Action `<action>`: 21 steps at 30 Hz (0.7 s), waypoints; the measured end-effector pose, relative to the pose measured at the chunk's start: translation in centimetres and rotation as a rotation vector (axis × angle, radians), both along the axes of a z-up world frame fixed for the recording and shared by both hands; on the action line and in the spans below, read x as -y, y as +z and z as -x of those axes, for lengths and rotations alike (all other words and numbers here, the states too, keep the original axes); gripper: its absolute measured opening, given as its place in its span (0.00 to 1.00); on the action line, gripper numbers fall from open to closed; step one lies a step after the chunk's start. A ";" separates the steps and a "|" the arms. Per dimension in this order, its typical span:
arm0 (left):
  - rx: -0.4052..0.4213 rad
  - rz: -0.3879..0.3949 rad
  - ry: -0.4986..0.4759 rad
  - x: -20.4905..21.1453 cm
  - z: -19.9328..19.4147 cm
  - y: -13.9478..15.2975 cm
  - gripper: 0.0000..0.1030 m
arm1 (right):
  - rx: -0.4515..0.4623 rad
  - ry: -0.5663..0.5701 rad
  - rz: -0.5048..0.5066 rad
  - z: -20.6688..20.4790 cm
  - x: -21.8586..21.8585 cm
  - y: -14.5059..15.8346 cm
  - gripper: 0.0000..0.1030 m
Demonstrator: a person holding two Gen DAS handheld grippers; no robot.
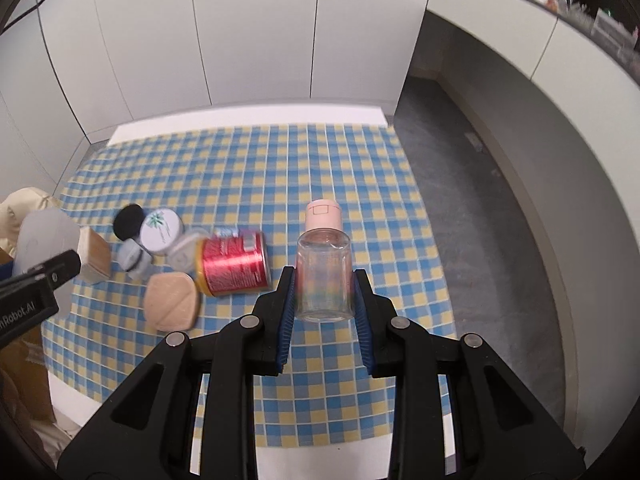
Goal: Organize objects
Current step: 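Lift the frosted lid with the left tool while the right tool lifts the bottle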
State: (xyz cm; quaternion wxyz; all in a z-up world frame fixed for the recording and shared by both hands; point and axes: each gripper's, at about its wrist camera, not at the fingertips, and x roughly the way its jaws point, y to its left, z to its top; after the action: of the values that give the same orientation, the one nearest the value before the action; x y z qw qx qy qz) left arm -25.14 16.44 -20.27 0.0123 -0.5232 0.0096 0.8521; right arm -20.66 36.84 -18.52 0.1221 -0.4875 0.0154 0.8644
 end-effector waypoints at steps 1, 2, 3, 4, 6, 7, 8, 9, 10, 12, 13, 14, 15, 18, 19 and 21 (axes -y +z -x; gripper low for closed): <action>-0.018 0.002 -0.004 -0.1 -0.1 1.1 0.79 | -0.008 0.000 0.001 -0.1 0.0 0.9 0.27; -0.031 0.004 -0.008 -0.2 -0.1 2.0 0.79 | -0.018 -0.001 0.001 -0.1 0.0 1.8 0.27; -0.042 0.003 -0.016 -0.4 -0.2 3.1 0.79 | -0.026 0.000 -0.001 -0.2 -0.1 2.5 0.27; -0.048 0.001 -0.022 -0.5 -0.2 3.8 0.79 | -0.033 0.001 -0.005 -0.2 -0.1 3.4 0.27; -0.066 0.003 -0.036 -0.7 -0.2 5.5 0.79 | -0.042 0.003 -0.008 -0.7 -0.1 4.8 0.27; -0.073 0.007 -0.038 -0.7 -0.2 6.1 0.79 | -0.042 0.004 -0.009 -0.6 -0.1 5.9 0.27; -0.082 0.014 -0.041 -0.9 -0.2 6.8 0.79 | -0.049 0.005 -0.007 -0.6 -0.2 6.8 0.27; -0.092 0.025 -0.052 -1.1 -0.2 7.8 0.79 | -0.059 0.006 -0.006 -0.5 -0.1 7.7 0.27; -0.098 0.032 -0.059 -1.4 -0.1 8.5 0.79 | -0.072 0.007 -0.005 -0.5 -0.1 8.4 0.27; -0.114 0.036 -0.072 -1.6 0.0 9.9 0.79 | -0.093 0.010 -0.008 -0.5 -0.1 10.0 0.27; -0.121 0.041 -0.077 -1.7 0.1 10.6 0.79 | -0.100 0.013 -0.012 -0.5 0.0 10.8 0.27; -0.128 0.045 -0.080 -1.7 0.1 11.3 0.79 | -0.107 0.016 -0.016 -0.5 0.1 11.6 0.27; -0.137 0.050 -0.083 -1.8 0.0 12.2 0.79 | -0.114 0.018 -0.019 -0.5 0.2 12.4 0.27; -0.155 0.036 -0.089 -1.7 -0.2 14.6 0.79 | -0.131 0.024 -0.025 -0.6 0.5 14.7 0.27; -0.160 0.031 -0.090 -1.6 -0.3 15.3 0.79 | -0.136 0.028 -0.028 -0.6 0.6 15.4 0.27; -0.171 0.022 -0.090 -1.4 -0.5 16.7 0.79 | -0.148 0.041 -0.033 -0.8 1.0 16.8 0.27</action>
State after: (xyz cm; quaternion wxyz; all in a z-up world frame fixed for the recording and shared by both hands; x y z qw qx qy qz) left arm -24.62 17.87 -3.55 0.0442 -0.4478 0.0435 0.8920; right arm -19.89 35.85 -1.72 0.1109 -0.4206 0.0000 0.9005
